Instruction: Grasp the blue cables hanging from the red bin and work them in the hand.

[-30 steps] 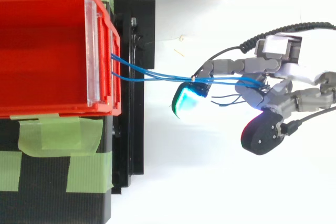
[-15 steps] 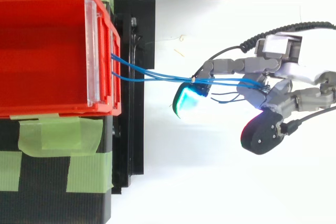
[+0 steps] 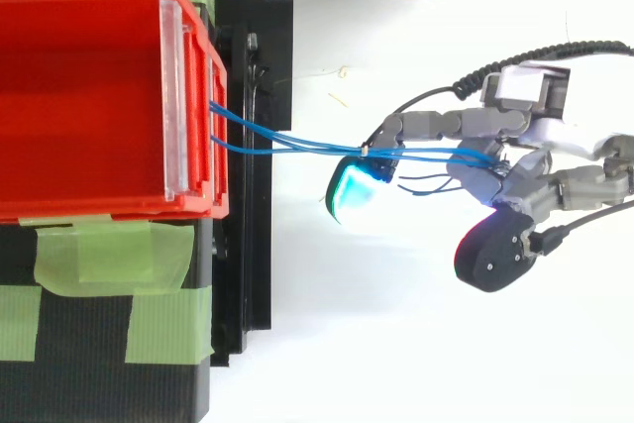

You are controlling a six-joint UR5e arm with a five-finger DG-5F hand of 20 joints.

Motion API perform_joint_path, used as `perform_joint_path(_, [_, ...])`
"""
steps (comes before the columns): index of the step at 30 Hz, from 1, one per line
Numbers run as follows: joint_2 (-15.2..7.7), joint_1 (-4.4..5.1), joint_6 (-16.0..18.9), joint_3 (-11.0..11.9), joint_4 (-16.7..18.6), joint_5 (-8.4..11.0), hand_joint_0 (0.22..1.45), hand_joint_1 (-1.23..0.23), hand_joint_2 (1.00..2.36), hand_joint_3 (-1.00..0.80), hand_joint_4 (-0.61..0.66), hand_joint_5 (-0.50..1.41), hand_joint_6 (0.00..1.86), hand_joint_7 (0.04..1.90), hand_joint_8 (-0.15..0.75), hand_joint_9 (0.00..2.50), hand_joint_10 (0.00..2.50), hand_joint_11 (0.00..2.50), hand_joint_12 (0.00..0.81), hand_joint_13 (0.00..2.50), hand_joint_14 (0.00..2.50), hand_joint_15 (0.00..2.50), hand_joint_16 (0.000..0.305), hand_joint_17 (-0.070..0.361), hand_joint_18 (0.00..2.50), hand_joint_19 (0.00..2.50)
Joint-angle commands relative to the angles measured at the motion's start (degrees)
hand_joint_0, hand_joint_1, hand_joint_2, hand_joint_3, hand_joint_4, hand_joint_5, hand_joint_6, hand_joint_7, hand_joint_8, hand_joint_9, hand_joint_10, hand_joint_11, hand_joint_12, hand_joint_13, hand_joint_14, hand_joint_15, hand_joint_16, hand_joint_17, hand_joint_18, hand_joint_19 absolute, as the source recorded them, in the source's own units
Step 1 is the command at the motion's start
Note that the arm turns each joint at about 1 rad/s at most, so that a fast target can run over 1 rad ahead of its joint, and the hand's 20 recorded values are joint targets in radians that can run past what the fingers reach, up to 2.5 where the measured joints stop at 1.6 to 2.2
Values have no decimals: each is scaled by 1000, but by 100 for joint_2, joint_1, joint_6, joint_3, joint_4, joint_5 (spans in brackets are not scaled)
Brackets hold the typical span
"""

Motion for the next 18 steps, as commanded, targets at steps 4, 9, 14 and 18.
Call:
perform_joint_path(4, [0,0,0,0,3,0,739,-567,1000,-1000,339,181,8,1156,488,1069,2500,2500,726,1765,2500,1924,223,167,2230,560])
perform_joint_path(9, [0,0,0,0,3,0,741,-567,1000,-1000,337,180,8,1154,488,1067,2500,2500,732,1766,2500,1915,226,169,2230,551])
perform_joint_path(14, [0,0,0,0,3,0,742,-568,1000,-1000,337,180,7,1149,495,1069,2500,2500,734,1764,2500,1898,226,169,2222,570])
perform_joint_path(18, [0,0,0,0,3,0,743,-568,1000,-1000,337,179,8,1149,486,1064,2500,2500,726,1758,2500,1908,225,169,2220,571])
